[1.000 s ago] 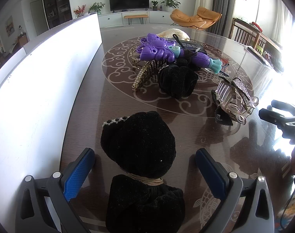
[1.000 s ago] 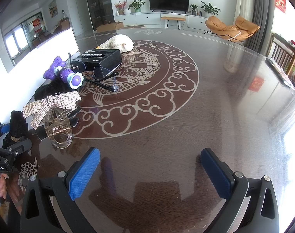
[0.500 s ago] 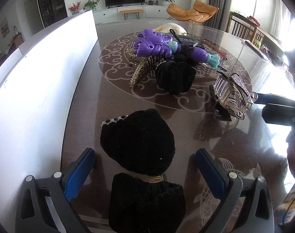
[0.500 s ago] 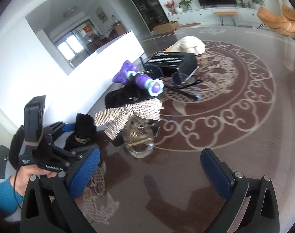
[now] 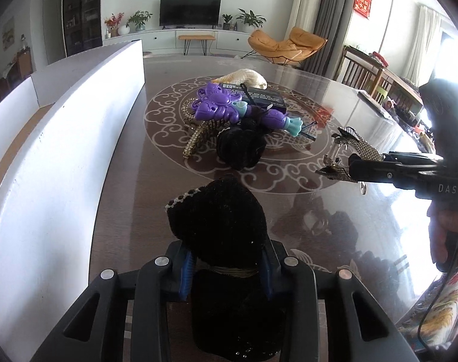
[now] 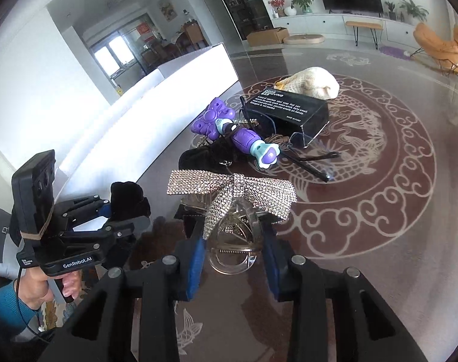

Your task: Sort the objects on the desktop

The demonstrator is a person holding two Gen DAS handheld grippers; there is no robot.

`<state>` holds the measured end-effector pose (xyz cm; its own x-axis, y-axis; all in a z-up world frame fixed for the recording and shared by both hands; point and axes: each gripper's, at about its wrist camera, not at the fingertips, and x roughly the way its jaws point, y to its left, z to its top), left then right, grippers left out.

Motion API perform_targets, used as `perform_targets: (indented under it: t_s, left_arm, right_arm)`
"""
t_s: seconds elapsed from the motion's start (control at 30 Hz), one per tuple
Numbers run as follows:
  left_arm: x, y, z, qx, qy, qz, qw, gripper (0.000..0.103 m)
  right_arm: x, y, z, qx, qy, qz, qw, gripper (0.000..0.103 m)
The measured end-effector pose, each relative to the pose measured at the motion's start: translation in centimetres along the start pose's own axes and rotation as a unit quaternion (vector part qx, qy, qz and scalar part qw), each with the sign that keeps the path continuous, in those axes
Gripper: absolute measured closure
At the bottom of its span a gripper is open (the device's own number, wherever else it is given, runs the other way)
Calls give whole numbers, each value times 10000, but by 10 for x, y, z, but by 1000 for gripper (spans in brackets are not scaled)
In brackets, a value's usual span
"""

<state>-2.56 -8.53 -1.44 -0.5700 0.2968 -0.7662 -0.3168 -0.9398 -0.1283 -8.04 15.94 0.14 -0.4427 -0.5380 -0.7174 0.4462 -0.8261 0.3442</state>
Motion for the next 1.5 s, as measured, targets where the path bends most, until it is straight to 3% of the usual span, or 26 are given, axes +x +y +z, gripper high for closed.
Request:
perform_targets:
  t_s: [0.17,0.3,0.4,0.5,0.7,0.83,1.07,1.13,1.17,1.2,1.23,1.27,1.4,1.5]
  left_arm:
    - [-36,-2,15,-156,-356,-322,9987,68]
    - [-80,11,39,-257,-756,-429,9959,68]
    - [-112,35,55,-367,-975,-304,9941,68]
    - [-138,74,64,-503,-1073,59,9929,68]
    - [-149,177,62,-1023,-673,789,9893,68]
    - [-133,234,34,-1415,-197,1161,9829,68]
    - [-103,276,5,-1755,219,1410,9741,68]
    - [-97,279,5,-1766,314,1401,9738,66]
    - [-92,280,6,-1765,397,1397,9735,59]
    - [-89,280,8,-1763,470,1435,9727,46]
    - [-87,276,10,-1761,496,1518,9713,39]
    - [-89,274,11,-1762,442,1612,9701,30]
    - [-103,260,20,-1751,103,1689,9699,27]
    - [-117,234,28,-1647,-253,1545,9738,26]
  right_arm:
    - [-41,5,-5,-77,-276,-181,9994,67]
    - [-62,24,15,-179,-550,-42,9983,67]
    - [-68,52,37,-342,-725,201,9966,67]
    - [-60,91,66,-559,-861,498,9935,67]
    - [-23,183,112,-1040,-919,1101,9842,67]
    - [26,234,129,-1347,-619,1144,9823,67]
    - [120,284,133,-1617,265,981,9816,67]
    - [139,291,129,-1742,416,809,9805,67]
    - [148,292,128,-1766,535,754,9799,67]
    - [155,295,125,-1785,659,713,9791,65]
    - [161,295,123,-1804,762,619,9787,61]
    - [163,294,122,-1801,773,518,9792,51]
    - [136,275,121,-1631,341,623,9840,22]
    - [100,252,115,-1576,-250,414,9863,12]
